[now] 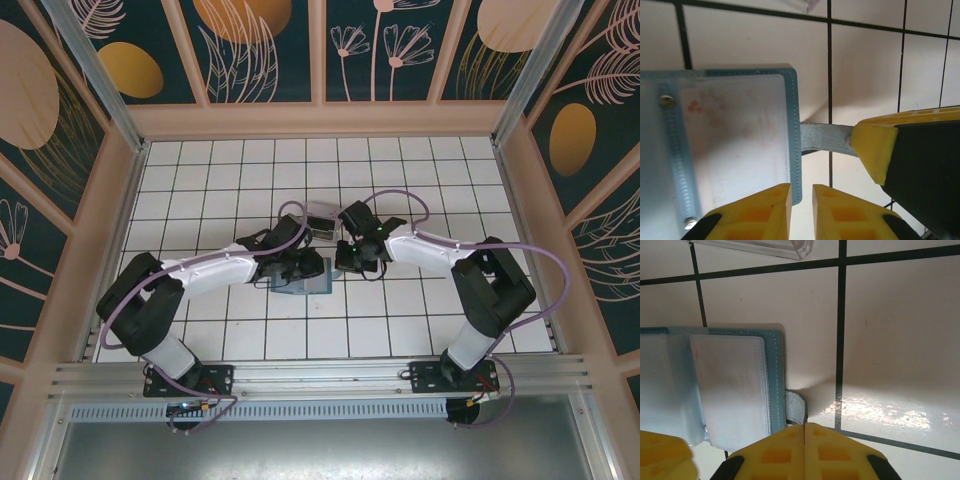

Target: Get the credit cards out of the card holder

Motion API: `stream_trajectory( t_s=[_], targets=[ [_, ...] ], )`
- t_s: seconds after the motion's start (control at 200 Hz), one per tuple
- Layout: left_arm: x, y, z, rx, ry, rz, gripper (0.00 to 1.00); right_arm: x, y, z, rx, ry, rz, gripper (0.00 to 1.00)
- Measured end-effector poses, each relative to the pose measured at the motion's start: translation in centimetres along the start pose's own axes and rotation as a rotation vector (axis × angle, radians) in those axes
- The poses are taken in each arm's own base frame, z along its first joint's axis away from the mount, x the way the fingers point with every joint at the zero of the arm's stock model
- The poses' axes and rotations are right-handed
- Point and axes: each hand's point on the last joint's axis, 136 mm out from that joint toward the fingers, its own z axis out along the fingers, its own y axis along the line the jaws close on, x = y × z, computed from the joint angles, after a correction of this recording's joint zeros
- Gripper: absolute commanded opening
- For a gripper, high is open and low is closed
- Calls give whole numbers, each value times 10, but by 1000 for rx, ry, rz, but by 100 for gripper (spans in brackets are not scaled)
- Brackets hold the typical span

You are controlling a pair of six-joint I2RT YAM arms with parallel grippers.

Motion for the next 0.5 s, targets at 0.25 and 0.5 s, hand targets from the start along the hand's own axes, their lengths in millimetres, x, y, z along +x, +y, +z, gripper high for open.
stream_trajectory(
  t_s=[0.25, 0.5],
  targets=[
    [10, -3, 15, 24, 50, -18, 17, -1, 1, 0, -5, -4, -2, 1],
    [17, 8, 31, -2, 87, -40, 17, -1, 2, 0, -6, -2, -2, 1]
  ],
)
